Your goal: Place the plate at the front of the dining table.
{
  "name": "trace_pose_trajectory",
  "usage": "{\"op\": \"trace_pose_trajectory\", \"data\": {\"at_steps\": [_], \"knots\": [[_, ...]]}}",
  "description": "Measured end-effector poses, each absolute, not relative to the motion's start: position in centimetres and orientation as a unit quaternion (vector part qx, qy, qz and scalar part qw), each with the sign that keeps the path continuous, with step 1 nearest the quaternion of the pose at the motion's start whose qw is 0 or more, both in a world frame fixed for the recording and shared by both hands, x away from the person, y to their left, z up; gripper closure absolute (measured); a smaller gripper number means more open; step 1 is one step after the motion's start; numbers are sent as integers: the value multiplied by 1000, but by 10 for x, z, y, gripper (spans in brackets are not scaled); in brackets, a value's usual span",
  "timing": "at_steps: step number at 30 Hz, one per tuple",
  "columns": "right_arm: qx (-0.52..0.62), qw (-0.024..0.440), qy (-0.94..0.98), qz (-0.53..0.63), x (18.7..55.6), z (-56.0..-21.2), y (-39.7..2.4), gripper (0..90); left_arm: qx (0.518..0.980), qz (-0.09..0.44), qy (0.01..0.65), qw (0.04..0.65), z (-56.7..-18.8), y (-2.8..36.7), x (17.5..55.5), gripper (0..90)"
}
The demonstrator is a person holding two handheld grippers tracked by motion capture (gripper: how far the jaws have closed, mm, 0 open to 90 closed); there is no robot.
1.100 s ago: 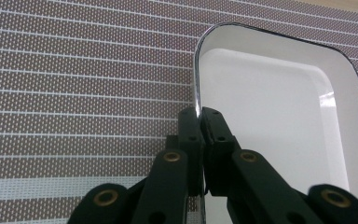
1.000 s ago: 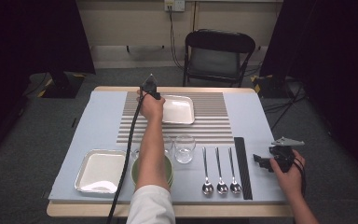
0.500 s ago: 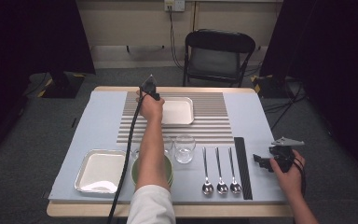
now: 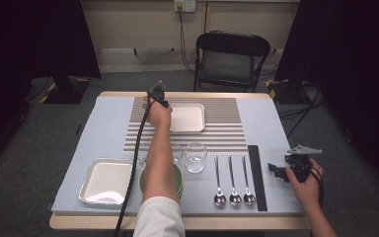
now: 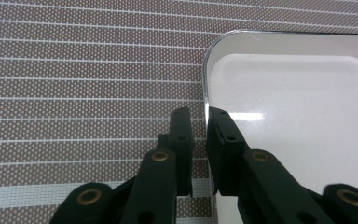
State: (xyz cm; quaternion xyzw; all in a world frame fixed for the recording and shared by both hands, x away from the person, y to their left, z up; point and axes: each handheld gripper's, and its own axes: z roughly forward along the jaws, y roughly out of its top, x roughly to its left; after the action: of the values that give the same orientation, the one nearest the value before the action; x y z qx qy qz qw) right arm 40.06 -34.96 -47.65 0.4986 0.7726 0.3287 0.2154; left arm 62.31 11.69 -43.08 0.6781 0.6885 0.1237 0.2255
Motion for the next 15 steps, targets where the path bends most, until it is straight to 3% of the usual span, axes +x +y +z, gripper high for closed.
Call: {"op": "trace_pose_trajectory", "data": {"at_steps": [15], "knots": [[499, 215, 773, 329, 401, -477, -350, 183, 675, 115, 689, 235, -432, 116, 623, 798]]}}
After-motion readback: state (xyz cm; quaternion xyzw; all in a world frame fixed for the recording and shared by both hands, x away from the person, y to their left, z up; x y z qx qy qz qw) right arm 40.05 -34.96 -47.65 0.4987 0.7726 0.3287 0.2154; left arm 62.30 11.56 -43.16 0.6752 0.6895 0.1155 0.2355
